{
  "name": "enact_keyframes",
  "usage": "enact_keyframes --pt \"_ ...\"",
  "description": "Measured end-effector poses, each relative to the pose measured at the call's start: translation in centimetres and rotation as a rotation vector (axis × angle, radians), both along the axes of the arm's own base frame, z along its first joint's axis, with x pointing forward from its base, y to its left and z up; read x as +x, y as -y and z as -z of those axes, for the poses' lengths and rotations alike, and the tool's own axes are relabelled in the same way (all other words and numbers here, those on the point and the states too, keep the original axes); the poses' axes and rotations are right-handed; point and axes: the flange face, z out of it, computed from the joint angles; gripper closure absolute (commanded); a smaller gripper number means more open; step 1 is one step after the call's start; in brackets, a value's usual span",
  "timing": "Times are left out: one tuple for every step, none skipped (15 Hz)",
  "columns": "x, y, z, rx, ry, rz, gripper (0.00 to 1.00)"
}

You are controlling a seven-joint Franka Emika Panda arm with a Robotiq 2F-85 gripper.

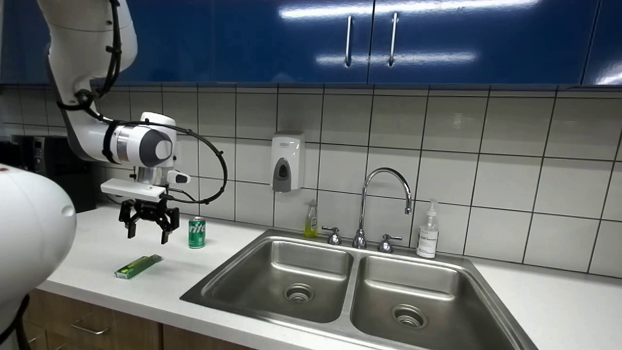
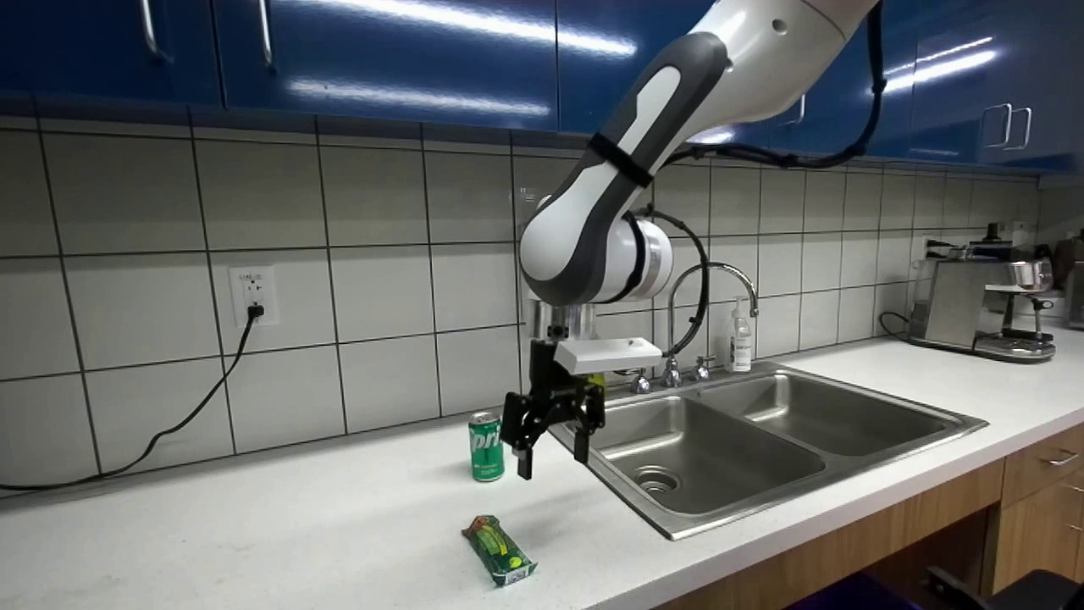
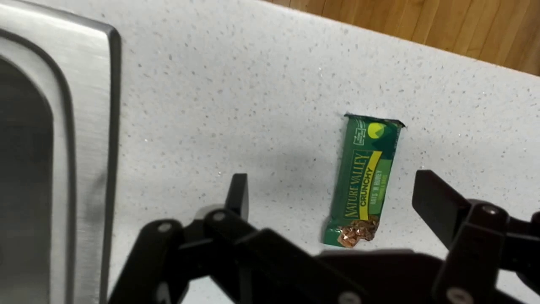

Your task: Put the green sachet from the sink on the countertop.

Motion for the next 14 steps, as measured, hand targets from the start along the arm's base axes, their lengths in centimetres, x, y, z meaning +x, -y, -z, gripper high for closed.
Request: enact_keyframes --pt "-0.7 0.8 -0.6 -0.006 -0.006 0.011 0.00" --pt "-1.4 1.6 -1.2 -0.013 -0.013 0.022 0.00" --pt "-2.1 2.4 -1.8 -0.019 -0.019 0.035 0.00" --pt "-2.8 3.2 -2.4 -0.025 -0.023 0.046 0.00" --pt "-3.5 4.0 -3.0 -0.030 -0.025 0.056 0.00" --pt "-4.2 4.7 -3.6 -0.034 -0.028 0.067 0.00" --pt "-4.8 5.5 -4.1 -0.038 -0.032 0.076 0.00" --pt "-5.4 6.1 -4.6 -0.043 -0.036 0.084 0.00" --pt "-6.0 6.8 -5.0 -0.047 -0.040 0.092 0.00" --pt "-6.5 7.3 -5.4 -0.049 -0.042 0.099 0.00" --pt "-7.0 7.9 -5.8 -0.050 -0.043 0.107 0.00" --pt "-7.3 8.3 -6.2 -0.051 -0.045 0.113 0.00" --pt "-7.6 8.7 -6.7 -0.050 -0.044 0.119 0.00" --pt "-7.7 8.9 -6.9 -0.049 -0.039 0.122 0.00"
